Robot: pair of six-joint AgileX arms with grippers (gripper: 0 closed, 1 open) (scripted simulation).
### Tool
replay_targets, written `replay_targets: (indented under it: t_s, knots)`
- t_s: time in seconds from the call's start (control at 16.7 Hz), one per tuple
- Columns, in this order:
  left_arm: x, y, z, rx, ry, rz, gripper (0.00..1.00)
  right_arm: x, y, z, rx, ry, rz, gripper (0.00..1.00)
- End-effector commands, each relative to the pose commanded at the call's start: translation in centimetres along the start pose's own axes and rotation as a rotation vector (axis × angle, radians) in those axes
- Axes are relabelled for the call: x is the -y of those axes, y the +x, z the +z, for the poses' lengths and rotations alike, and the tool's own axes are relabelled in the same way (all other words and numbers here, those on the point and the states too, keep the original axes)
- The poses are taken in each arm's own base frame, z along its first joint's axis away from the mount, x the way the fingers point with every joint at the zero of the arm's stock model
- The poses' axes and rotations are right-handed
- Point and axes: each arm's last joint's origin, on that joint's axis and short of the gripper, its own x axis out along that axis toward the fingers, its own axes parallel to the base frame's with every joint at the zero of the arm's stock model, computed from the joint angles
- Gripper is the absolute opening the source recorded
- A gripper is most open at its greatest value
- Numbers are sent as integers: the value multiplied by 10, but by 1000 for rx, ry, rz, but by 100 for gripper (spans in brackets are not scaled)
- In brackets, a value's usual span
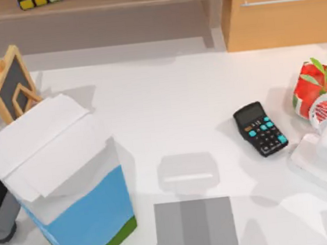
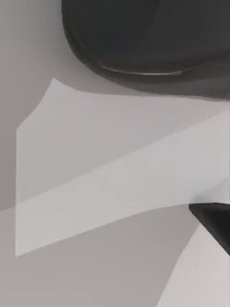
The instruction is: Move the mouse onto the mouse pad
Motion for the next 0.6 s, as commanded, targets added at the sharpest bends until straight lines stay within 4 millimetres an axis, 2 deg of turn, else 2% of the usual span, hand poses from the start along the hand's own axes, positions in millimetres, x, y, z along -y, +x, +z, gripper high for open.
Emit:
replay_targets:
  t_s: [0.24, 0.6]
  knots:
    - [1, 1, 1, 0, 0, 1, 100, 0, 0, 0, 0, 0, 0, 100]
    - [1, 1, 1, 0, 0, 1, 55, 0, 0, 0, 0, 0, 0, 100]
